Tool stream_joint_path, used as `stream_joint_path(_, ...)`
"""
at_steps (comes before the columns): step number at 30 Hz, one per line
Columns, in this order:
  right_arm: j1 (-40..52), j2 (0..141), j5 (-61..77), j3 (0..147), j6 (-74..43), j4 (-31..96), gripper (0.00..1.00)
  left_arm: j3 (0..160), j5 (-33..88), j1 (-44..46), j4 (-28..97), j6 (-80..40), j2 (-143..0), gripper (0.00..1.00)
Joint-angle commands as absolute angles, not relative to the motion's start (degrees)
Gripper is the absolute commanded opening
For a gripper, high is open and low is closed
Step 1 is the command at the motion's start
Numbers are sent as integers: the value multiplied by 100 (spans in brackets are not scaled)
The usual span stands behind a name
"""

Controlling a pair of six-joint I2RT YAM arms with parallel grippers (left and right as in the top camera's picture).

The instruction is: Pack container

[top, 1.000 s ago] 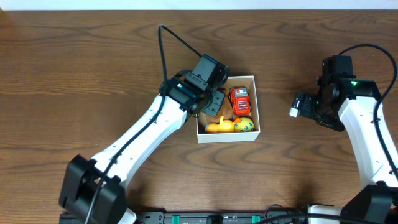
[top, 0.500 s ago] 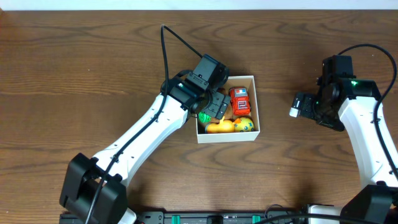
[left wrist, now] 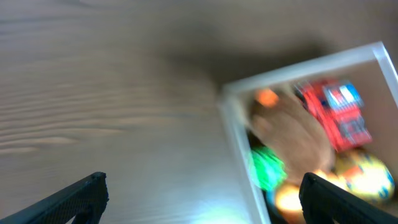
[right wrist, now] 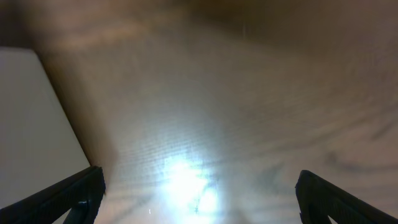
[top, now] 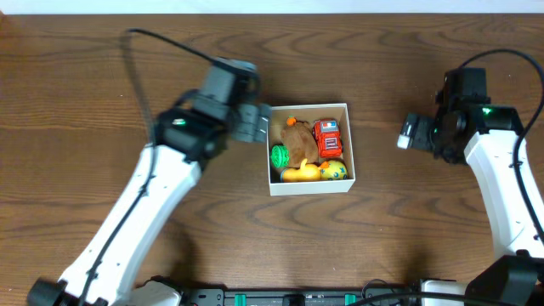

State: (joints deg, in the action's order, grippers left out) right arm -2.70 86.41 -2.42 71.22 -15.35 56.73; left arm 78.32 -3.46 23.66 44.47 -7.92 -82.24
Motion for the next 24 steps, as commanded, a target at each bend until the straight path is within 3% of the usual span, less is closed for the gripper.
stream_joint_path(1, -106, 8538, -449, 7564, -1090, 5426, 99, 7824, -517, 1848, 4451, -908, -8038, 98)
stream_joint_path(8, -115, 8493, -550, 7577, -797, 4713, 99, 7824, -523, 1251, 4486, -768, -7994, 98)
stream_joint_path(13, -106, 8235, -410, 7579, -602, 5043, 99, 7806, -228, 843, 4759, -751, -7721, 98)
stream_joint_path(24, 54, 5725, -703, 6611, -1192, 4958, 99, 6490, -60, 683, 4580, -781, -5168, 98)
